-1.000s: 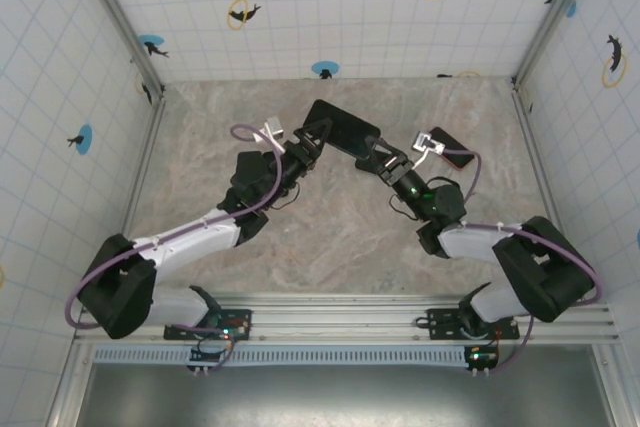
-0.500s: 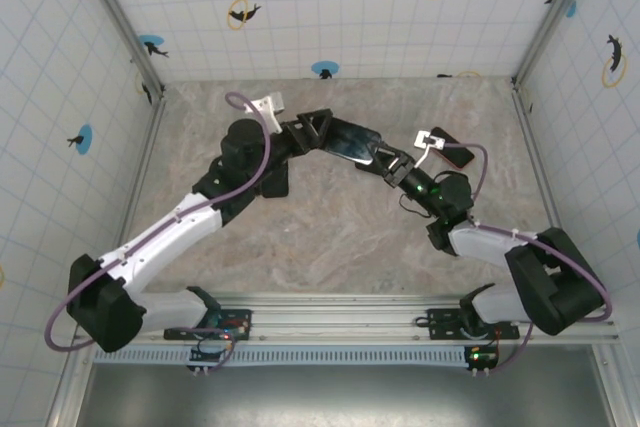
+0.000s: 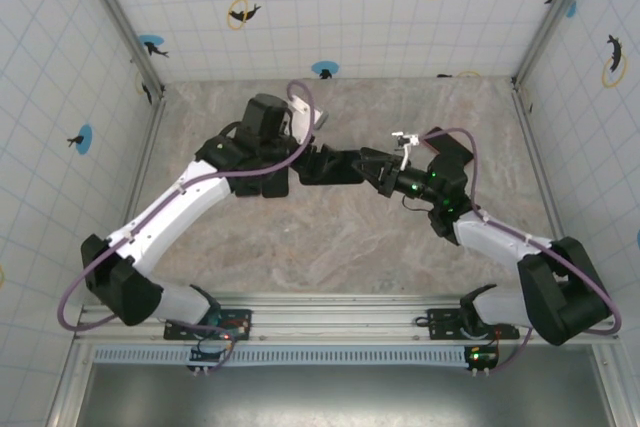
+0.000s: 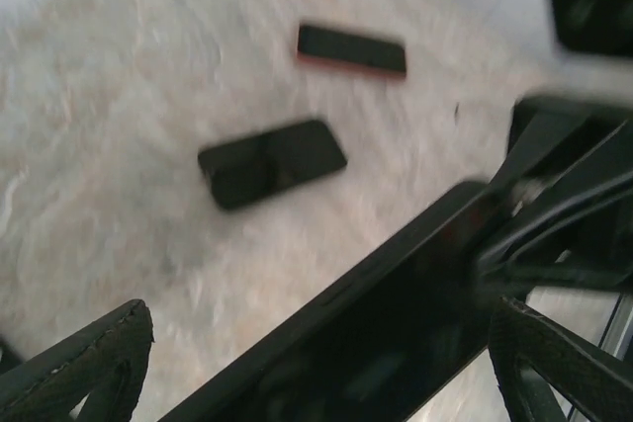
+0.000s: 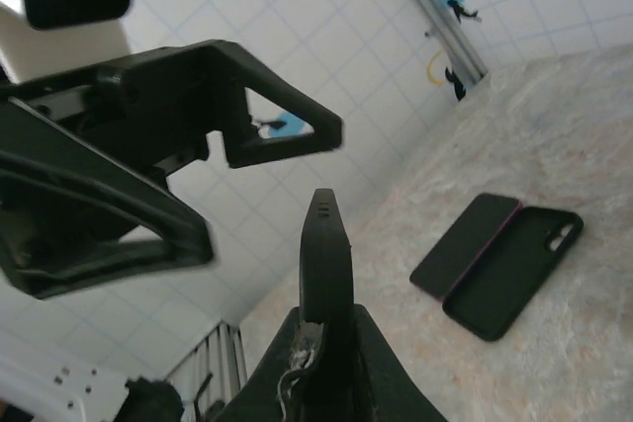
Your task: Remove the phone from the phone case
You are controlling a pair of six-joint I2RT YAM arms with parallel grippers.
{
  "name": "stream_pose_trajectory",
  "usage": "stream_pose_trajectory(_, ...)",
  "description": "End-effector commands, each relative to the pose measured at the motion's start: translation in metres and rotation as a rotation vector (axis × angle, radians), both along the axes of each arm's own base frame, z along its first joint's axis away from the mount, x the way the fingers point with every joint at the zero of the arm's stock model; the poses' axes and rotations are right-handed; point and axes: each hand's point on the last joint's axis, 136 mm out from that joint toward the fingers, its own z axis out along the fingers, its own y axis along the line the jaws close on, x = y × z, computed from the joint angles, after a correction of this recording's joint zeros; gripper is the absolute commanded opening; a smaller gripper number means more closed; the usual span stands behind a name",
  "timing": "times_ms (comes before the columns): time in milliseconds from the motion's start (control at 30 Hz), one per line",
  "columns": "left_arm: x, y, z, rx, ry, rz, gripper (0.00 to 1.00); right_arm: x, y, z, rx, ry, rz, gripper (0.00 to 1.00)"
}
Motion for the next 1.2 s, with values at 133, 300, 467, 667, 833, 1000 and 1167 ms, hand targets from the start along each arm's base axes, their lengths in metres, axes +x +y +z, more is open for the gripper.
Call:
stream_pose_trajectory(133,-0.037,0.005,-0.014,0.114,0.004,-0.277,0.85,-0.019,0.006,0.017,-0.122,-0.233,0.137,0.00)
stream_pose_trajectory(300,-0.048,0.005,-0.030,0.160,0.059,-0.369,0.78,-0.026,0.008,0.011,-0.205,-0.321,0.191,0.00)
stream_pose_trajectory(467,-0.045,0.001,-0.038,0.171,0.062,-0.397,0.81,-0.035,0.008,0.017,-0.229,-0.403,0.241,0.00)
stream_pose_trajectory(667,-0.048,-0.011,-0.036,0.129,0.083,-0.466,0.77,-0.044,0.008,0.022,-0.238,-0.461,0.293,0.00)
stream_pose_trajectory(833,-0.055,-0.019,-0.030,0.083,0.116,-0.527,0.59,-0.050,0.009,0.028,-0.231,-0.509,0.324,0.00)
stream_pose_trajectory(1000,-0.063,-0.025,-0.021,0.030,0.127,-0.571,0.52,-0.049,0.011,0.033,-0.223,-0.529,0.336,0.00)
stream_pose_trajectory(1167,-0.068,-0.026,-0.024,0.024,0.169,-0.593,0.48,-0.053,0.012,0.038,-0.207,-0.552,0.355,0.00)
